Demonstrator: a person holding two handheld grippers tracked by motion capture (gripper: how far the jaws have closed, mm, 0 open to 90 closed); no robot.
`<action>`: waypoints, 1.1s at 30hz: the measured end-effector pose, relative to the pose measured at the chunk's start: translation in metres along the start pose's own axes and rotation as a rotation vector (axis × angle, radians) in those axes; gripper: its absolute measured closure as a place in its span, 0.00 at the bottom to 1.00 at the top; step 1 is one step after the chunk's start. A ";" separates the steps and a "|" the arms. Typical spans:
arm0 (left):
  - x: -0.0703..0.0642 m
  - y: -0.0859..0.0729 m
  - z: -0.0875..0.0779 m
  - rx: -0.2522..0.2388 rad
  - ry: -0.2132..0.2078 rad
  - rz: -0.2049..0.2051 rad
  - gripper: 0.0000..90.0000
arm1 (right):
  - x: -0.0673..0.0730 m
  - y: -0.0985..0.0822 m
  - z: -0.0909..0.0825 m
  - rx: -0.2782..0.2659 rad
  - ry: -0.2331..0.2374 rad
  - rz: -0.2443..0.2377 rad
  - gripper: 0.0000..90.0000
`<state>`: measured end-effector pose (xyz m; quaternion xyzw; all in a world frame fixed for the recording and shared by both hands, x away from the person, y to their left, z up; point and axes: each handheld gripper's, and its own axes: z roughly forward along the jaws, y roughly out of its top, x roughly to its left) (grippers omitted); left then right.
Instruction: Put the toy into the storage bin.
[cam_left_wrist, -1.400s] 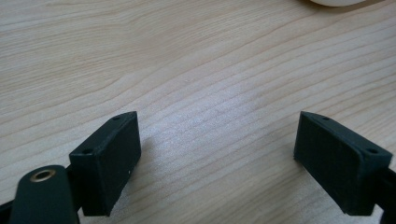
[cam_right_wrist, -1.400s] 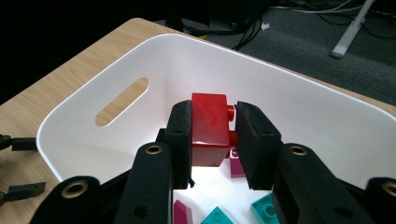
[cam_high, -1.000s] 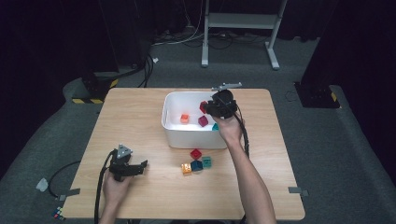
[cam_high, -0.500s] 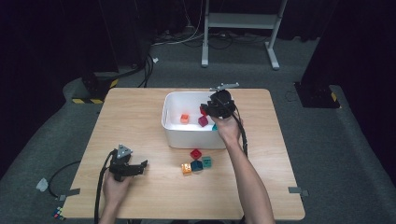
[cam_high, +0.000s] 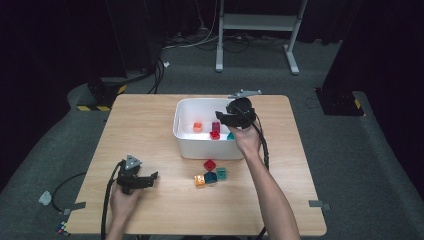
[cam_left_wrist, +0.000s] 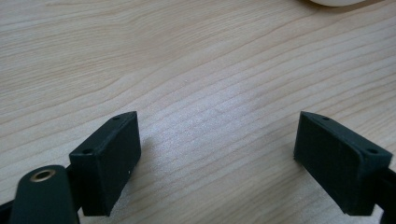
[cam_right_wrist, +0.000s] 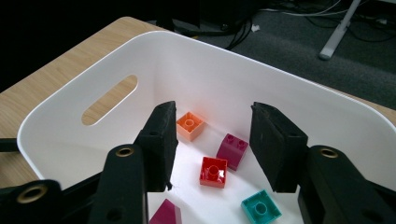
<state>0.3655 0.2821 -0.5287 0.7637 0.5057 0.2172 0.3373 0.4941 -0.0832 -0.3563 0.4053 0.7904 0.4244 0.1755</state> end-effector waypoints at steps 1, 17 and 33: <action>0.000 0.000 0.000 0.000 0.000 0.000 0.16 | 0.001 -0.001 -0.002 -0.004 -0.001 -0.002 0.56; 0.000 0.000 0.000 0.000 0.000 0.000 0.16 | 0.005 -0.020 -0.037 -0.075 0.023 -0.004 0.54; 0.000 0.000 0.000 0.000 0.001 -0.003 0.16 | 0.009 -0.037 -0.059 -0.127 0.048 -0.016 0.51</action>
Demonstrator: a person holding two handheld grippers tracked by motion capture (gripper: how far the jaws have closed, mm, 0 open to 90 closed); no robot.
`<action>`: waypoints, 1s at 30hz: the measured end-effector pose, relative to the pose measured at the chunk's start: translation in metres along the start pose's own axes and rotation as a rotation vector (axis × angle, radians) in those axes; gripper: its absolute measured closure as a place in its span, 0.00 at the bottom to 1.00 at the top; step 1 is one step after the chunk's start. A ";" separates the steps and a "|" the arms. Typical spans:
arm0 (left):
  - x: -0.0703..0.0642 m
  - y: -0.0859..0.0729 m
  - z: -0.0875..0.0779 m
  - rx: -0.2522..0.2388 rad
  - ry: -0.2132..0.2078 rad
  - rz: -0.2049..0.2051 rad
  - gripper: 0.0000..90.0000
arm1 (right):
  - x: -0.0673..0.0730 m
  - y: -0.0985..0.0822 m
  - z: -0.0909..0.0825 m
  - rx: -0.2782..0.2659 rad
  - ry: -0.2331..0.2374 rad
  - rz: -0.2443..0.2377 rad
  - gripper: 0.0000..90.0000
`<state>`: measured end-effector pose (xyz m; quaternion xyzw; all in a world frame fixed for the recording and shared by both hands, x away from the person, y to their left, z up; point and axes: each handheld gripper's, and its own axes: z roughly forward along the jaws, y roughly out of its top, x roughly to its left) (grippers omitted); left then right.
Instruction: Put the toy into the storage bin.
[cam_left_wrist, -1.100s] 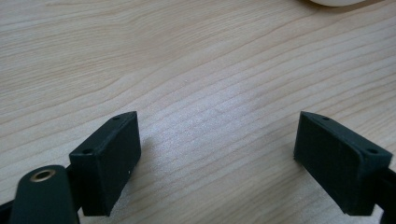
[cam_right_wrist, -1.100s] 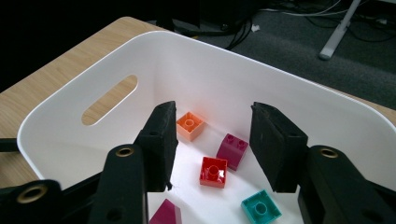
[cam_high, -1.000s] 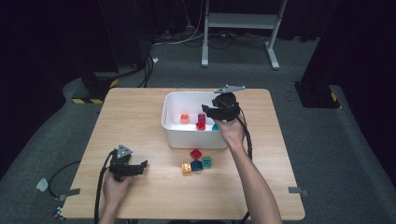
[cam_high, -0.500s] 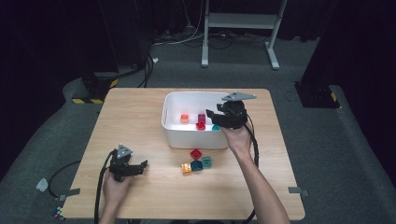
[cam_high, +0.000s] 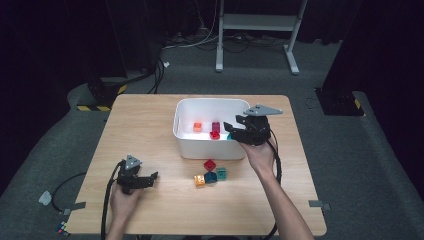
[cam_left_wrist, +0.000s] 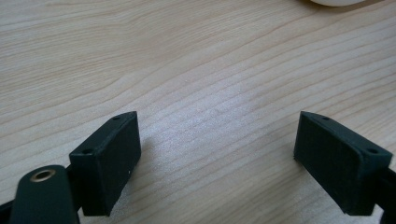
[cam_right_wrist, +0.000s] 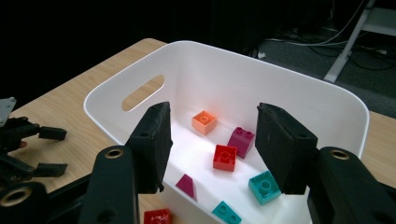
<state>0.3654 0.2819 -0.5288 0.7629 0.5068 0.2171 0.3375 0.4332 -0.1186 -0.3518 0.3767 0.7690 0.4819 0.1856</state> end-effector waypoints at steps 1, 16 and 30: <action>0.000 0.000 0.000 0.001 0.000 0.003 0.16 | 0.000 -0.002 -0.001 -0.002 0.002 -0.001 0.51; 0.000 0.000 0.000 0.001 0.000 0.003 0.16 | 0.013 -0.029 -0.020 -0.006 0.019 -0.026 0.54; 0.000 0.000 0.000 0.001 0.000 0.003 0.16 | 0.034 -0.061 -0.014 0.031 0.037 -0.037 0.54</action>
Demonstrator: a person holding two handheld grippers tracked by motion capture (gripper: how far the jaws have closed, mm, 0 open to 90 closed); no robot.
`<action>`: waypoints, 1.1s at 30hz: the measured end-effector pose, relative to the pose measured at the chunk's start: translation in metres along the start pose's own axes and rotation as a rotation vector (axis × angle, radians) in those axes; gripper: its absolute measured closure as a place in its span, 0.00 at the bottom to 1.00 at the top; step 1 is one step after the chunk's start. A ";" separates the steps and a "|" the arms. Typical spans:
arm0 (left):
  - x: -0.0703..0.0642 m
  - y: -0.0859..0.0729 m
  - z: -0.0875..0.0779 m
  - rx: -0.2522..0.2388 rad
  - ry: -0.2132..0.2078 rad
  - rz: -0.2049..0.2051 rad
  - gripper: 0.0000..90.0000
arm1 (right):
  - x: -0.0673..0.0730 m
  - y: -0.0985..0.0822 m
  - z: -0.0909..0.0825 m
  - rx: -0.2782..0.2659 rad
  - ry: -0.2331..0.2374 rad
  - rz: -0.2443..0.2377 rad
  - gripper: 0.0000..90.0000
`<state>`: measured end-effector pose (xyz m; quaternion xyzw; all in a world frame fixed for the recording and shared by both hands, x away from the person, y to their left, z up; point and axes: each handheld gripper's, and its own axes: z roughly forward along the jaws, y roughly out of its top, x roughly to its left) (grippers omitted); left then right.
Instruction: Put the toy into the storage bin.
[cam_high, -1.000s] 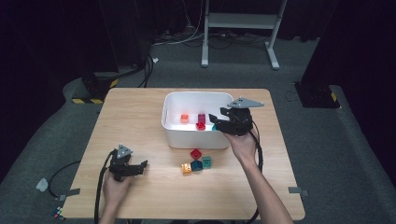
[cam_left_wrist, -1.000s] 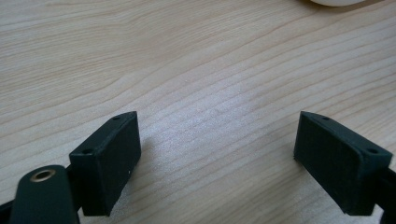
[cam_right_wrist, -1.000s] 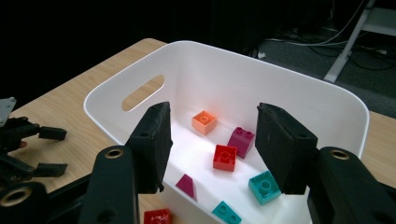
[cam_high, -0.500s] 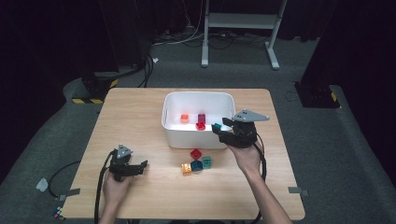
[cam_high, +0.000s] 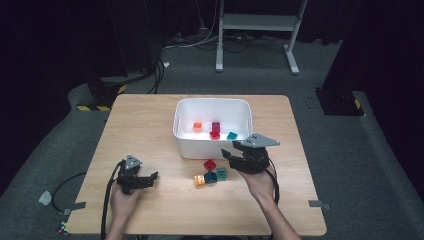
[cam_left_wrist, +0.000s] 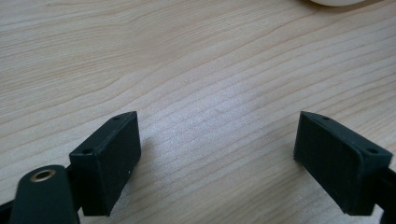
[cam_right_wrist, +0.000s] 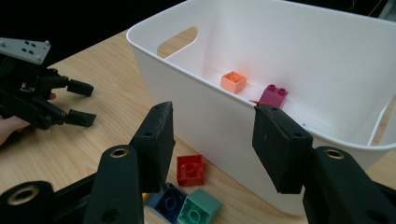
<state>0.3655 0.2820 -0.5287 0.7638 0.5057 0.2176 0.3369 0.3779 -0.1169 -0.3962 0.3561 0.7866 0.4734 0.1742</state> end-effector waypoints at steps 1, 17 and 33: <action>0.000 0.000 0.000 0.000 0.000 -0.002 0.16 | 0.001 -0.002 0.001 0.001 0.000 0.000 0.54; 0.000 0.000 0.000 0.000 0.001 -0.002 0.16 | 0.004 -0.048 0.019 0.065 -0.002 0.063 0.52; 0.000 0.000 0.000 0.000 0.000 -0.002 0.16 | 0.010 -0.078 0.058 0.158 -0.038 0.100 0.48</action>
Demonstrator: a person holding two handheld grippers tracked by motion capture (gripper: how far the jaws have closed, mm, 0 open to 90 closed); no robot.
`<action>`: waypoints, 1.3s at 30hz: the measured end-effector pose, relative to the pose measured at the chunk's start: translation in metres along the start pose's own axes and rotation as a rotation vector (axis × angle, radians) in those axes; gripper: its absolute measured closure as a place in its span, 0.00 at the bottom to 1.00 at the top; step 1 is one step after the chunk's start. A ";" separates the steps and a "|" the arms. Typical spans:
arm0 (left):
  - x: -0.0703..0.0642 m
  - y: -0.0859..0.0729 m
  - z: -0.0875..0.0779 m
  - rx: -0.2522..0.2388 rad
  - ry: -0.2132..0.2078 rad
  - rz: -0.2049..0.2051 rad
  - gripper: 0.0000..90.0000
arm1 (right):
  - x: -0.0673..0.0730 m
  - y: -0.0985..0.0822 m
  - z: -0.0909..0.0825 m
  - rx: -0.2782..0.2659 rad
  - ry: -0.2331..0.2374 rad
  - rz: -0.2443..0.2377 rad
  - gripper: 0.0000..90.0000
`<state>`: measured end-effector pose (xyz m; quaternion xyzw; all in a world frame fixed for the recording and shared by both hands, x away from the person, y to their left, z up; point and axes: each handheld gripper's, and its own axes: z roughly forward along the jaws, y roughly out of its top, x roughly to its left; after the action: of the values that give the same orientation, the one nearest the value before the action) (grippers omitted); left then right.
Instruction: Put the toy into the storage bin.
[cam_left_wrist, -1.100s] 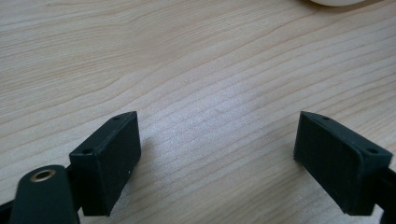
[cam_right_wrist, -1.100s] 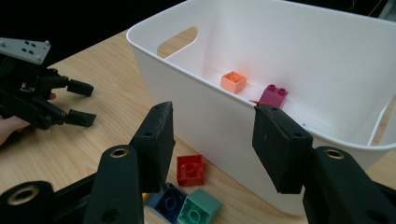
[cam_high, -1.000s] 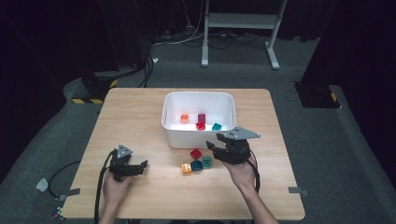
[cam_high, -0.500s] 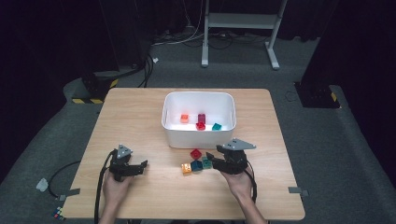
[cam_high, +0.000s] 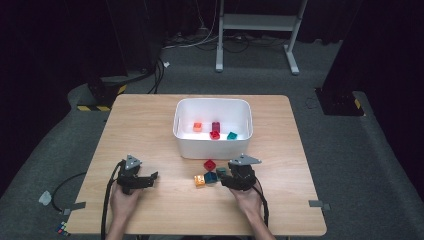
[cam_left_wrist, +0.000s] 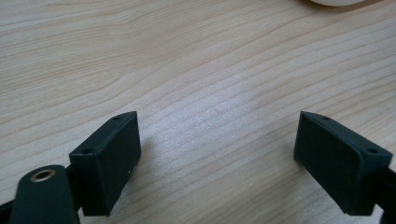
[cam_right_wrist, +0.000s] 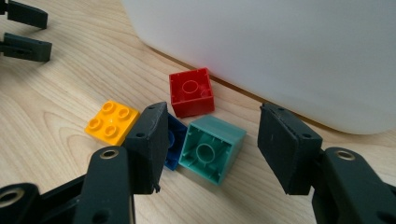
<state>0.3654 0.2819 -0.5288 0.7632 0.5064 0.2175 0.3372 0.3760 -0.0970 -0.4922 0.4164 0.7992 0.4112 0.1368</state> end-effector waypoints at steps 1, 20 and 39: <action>0.000 0.000 0.000 0.000 0.000 0.000 0.16 | 0.000 0.000 0.002 0.004 -0.004 0.001 0.48; 0.000 0.000 0.000 0.000 0.000 0.000 0.16 | 0.000 -0.001 0.023 0.051 -0.050 0.018 0.51; 0.000 0.000 0.000 0.000 0.000 0.000 0.16 | -0.004 -0.006 0.027 0.091 -0.094 -0.016 0.65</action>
<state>0.3654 0.2819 -0.5288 0.7633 0.5063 0.2176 0.3371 0.3903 -0.0877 -0.5138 0.4345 0.8131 0.3534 0.1583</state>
